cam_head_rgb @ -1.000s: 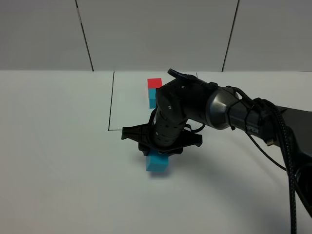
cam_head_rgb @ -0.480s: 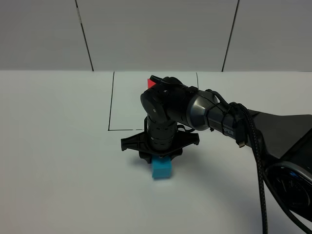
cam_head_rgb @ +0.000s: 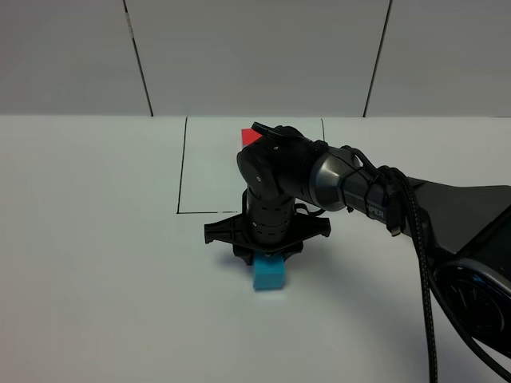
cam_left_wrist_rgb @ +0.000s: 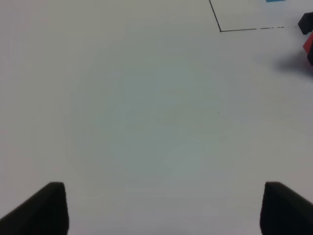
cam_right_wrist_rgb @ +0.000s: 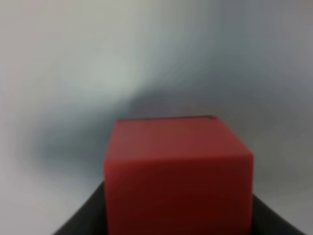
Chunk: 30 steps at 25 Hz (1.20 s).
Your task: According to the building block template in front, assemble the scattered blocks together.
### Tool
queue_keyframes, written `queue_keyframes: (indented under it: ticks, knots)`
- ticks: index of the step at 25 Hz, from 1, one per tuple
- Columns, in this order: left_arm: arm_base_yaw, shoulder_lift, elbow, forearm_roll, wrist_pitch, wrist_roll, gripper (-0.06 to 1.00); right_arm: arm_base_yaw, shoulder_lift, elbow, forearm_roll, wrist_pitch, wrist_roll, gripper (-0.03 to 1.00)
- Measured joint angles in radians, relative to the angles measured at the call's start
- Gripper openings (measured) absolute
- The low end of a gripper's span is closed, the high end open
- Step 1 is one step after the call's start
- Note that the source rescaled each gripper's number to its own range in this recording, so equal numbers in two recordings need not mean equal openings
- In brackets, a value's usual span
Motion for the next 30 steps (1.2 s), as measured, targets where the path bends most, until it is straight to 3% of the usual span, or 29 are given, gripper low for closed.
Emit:
queue_keyframes:
  ticks: [17, 18, 20, 23, 25, 26, 30]
  knots:
    - [0.000, 0.000, 0.000, 0.000, 0.000, 0.000, 0.68, 0.000, 0.038, -0.001, 0.000, -0.043, 0.004, 0.02]
    - [0.000, 0.000, 0.000, 0.000, 0.000, 0.000, 0.68, 0.000, 0.038, -0.001, 0.000, -0.046, 0.004, 0.06]
    - [0.000, 0.000, 0.000, 0.000, 0.000, 0.000, 0.68, 0.000, 0.038, -0.001, 0.000, -0.050, 0.005, 0.26]
    - [0.000, 0.000, 0.000, 0.000, 0.000, 0.000, 0.68, 0.000, 0.038, -0.001, 0.001, -0.058, 0.004, 0.73]
    - [0.000, 0.000, 0.000, 0.000, 0.000, 0.000, 0.68, -0.001, 0.037, -0.001, 0.001, -0.061, 0.003, 0.95]
    - [0.000, 0.000, 0.000, 0.000, 0.000, 0.000, 0.68, -0.003, 0.036, -0.002, 0.003, -0.061, 0.002, 0.99]
    - [0.000, 0.000, 0.000, 0.000, 0.000, 0.000, 0.68, -0.009, -0.003, -0.013, 0.035, -0.052, -0.007, 1.00]
